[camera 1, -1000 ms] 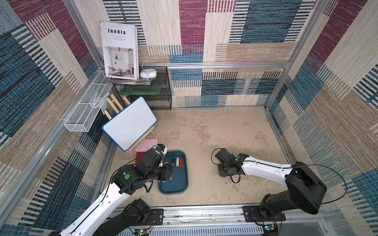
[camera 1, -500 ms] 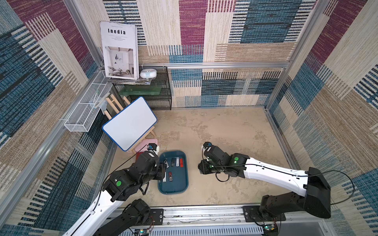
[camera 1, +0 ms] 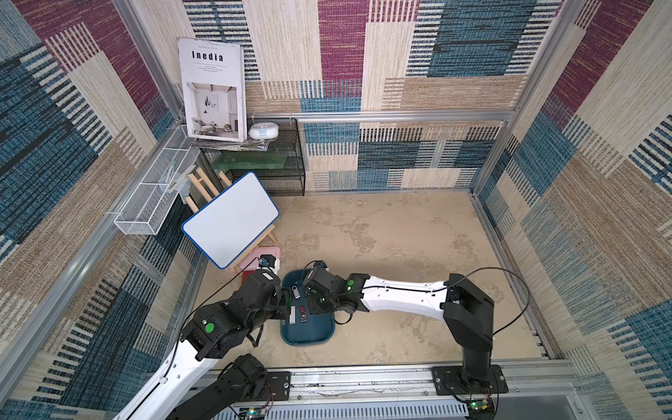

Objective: Put the usb flash drive into the storage box
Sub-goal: Pick up the USB flash from the center of the board, then place the USB flash in the storage box.

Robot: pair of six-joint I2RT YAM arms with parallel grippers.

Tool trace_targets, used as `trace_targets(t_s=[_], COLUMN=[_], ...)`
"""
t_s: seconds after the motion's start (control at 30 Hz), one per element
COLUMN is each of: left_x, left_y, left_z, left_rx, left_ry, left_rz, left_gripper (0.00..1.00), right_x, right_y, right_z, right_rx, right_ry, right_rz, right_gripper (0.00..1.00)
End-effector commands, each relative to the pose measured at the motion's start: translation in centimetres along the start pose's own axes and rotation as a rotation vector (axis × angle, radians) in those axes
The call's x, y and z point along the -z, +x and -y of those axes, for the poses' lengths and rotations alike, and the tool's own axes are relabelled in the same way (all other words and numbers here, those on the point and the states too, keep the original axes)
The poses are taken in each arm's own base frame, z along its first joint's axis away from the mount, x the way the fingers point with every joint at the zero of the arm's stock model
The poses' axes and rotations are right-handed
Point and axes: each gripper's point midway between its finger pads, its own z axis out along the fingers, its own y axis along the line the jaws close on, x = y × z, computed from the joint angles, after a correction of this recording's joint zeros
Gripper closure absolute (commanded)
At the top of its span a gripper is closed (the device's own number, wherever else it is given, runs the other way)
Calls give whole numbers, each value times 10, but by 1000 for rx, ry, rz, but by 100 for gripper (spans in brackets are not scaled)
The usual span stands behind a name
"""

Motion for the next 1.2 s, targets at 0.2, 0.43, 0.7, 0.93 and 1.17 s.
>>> trace_targets(t_s=[0.2,0.43,0.7,0.93,1.17], left_x=[-1,-2,-1,2,7], left_y=[3,3,3,2,-5], left_z=[-1,0,0,-2,-22], left_rx=[0,-2,-1,6,48], left_ry=[-7,-2,0,-2,-101], left_rz=[-19,-21,-19,-2,60], left_gripper=[47,47,46,46,42], right_x=[-33,-41,-36,-6,67], right_y=[8,12,9,-5,-36], right_z=[14,18,15,4,27], right_rx=[-35,-37,-28,-5,-11], right_ry=[91,115,108,83,133], right_rz=[-25,-37,-33,24,232], right_gripper=[85,76,63,62,60])
